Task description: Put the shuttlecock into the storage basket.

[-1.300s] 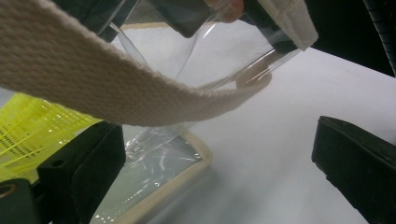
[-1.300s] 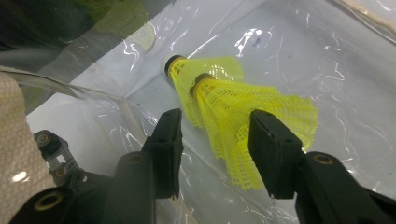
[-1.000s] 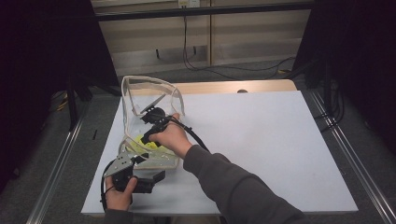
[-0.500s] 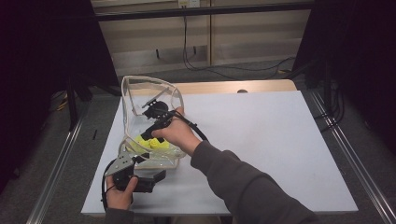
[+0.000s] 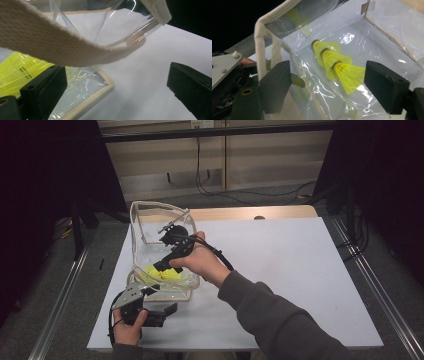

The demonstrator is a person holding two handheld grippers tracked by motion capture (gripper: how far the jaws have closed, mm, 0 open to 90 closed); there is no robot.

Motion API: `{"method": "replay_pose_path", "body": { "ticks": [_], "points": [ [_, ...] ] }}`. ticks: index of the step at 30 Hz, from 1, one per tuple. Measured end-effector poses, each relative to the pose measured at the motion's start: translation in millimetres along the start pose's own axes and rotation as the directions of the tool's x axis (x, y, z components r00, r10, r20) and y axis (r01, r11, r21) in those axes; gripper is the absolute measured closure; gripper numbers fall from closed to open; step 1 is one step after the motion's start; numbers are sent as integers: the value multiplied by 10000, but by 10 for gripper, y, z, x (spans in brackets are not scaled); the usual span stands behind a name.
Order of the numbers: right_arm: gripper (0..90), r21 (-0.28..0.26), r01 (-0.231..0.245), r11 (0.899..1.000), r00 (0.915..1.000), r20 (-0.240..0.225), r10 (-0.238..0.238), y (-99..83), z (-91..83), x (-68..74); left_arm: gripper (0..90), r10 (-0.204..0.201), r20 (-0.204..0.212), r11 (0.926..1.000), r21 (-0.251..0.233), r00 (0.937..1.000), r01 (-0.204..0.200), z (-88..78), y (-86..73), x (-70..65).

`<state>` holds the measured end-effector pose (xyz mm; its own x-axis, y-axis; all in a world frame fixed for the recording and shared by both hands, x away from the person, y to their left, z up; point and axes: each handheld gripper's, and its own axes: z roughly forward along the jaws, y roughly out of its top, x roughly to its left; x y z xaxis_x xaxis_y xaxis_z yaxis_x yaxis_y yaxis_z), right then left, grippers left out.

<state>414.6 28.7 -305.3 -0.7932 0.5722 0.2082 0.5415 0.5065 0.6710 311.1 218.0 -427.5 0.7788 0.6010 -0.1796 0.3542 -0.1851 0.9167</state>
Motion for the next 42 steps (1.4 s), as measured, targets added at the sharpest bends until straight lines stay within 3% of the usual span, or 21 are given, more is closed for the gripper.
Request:
{"method": "replay_pose_path", "body": {
  "ticks": [12,23,32,42],
  "points": [
    [161,-517,288,9982,9986,-420,-310,-119,-286,-9,28,83,-20,10000,50,10000,-83,-8,9,-16],
    [135,-1080,394,9934,9974,-559,-456,-302,-553,-147,28,45,-70,10000,37,10000,-45,1,2,-26],
    [121,-1176,637,9910,9968,-400,-688,-505,-725,-224,28,61,-54,10000,70,10000,-61,1,5,-31],
    [110,-1425,592,9880,9973,-337,-646,-731,-829,-358,28,114,-89,9999,121,9999,-113,5,4,-36]
  ]
}}
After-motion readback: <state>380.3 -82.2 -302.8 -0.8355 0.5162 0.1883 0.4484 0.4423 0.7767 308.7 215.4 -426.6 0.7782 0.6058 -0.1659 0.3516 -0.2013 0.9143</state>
